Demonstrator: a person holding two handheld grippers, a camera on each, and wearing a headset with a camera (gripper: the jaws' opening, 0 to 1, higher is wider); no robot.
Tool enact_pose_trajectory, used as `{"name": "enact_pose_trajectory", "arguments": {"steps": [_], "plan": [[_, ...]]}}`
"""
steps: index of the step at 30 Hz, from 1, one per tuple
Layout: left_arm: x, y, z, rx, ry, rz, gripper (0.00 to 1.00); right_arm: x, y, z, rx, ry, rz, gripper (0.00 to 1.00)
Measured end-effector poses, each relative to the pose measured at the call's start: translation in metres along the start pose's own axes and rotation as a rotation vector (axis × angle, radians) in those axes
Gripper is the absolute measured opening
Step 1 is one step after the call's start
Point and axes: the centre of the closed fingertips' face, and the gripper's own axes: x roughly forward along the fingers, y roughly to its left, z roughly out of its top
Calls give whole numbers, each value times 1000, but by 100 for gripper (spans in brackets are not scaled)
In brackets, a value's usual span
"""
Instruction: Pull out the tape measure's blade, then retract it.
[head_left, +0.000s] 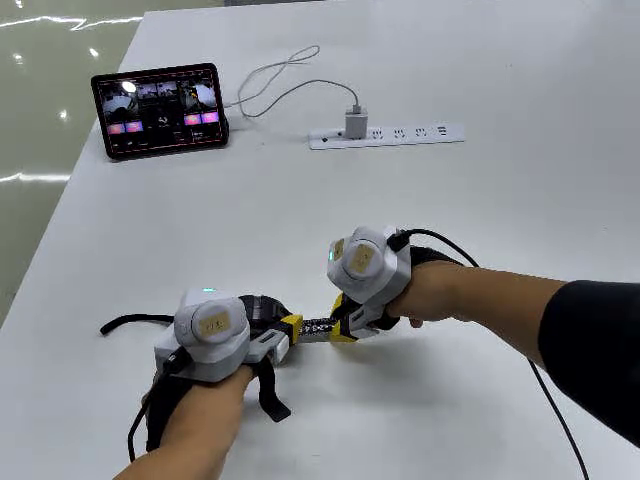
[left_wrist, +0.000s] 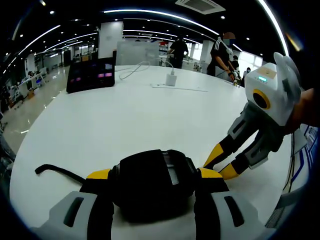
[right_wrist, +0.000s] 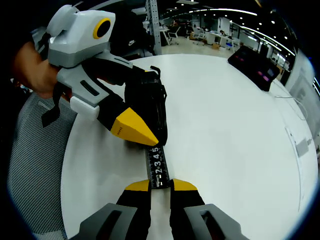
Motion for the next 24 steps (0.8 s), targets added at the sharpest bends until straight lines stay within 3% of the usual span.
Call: {"name": "enact_pose_trajectory", "arguments": {"steps": [24], "plan": [[-1,0,0,-7,-3,-8,60,9,2,12,-6,-30,5,10]]}}
